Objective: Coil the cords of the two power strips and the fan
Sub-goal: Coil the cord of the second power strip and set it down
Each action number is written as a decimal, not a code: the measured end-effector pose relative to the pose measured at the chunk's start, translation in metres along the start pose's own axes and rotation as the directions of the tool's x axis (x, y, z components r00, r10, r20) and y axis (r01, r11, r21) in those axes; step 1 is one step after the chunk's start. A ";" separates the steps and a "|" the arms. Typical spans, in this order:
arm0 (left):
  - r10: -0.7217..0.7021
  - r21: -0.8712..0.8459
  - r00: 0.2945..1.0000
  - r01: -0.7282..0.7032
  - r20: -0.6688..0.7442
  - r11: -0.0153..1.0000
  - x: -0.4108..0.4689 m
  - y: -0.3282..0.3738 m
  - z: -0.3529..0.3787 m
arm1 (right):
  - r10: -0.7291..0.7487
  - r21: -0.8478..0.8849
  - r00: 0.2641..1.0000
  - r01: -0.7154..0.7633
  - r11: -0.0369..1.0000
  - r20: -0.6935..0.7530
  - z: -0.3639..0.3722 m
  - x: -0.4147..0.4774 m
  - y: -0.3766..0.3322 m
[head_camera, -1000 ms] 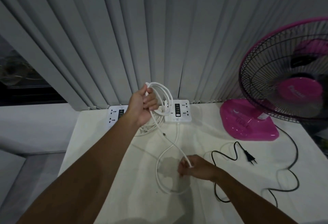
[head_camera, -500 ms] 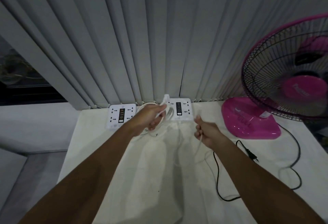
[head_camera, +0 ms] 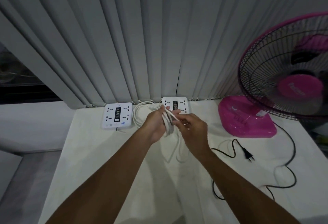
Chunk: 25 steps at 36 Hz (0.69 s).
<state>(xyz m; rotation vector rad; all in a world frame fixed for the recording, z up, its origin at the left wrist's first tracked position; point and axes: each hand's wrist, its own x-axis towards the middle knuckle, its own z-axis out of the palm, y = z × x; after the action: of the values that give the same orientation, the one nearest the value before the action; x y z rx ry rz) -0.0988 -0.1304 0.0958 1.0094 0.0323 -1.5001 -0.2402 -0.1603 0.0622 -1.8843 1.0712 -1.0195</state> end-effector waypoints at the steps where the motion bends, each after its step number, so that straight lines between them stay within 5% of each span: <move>1: 0.007 -0.051 1.000 -0.007 -0.005 0.999 0.002 -0.002 0.003 | -0.034 -0.033 0.999 0.033 0.999 -0.019 0.001 -0.007 0.005; 8: 0.074 -0.170 0.992 -0.090 -0.101 0.981 0.017 -0.016 0.036 | -0.003 -0.220 0.986 0.041 0.975 0.168 -0.001 -0.042 0.045; 13: -0.011 -0.280 0.987 -0.034 -0.158 0.959 0.031 -0.029 0.059 | 0.033 -0.220 0.994 -0.008 0.975 0.109 -0.013 -0.025 0.063; 17: -0.089 -0.296 0.987 0.045 -0.135 0.954 0.041 -0.031 0.063 | 0.052 -0.295 0.970 0.021 0.955 0.236 -0.030 -0.002 0.083; 18: -0.126 -0.248 0.984 0.092 -0.126 0.965 0.044 -0.030 0.061 | 0.063 -0.303 0.958 0.025 0.953 0.279 -0.035 0.003 0.087; 20: -0.219 0.124 0.964 0.239 -0.152 0.963 0.048 -0.026 0.053 | 0.090 -0.313 0.941 0.018 0.950 0.325 -0.045 0.014 0.094; 22: -0.250 0.523 0.948 0.317 -0.196 0.791 0.049 -0.021 0.044 | 0.109 -0.328 0.934 0.009 0.945 0.341 -0.054 0.027 0.101; 25: 0.017 0.789 0.958 0.225 -0.285 0.572 0.067 -0.018 0.029 | 0.174 -0.342 0.892 -0.023 0.939 0.417 -0.065 0.049 0.110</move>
<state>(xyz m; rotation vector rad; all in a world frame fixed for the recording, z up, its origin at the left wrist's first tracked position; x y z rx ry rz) -0.1200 -0.1954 0.0645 1.9997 -0.4766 -1.4781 -0.3162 -0.2600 0.0082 -2.1610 1.0921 -0.3265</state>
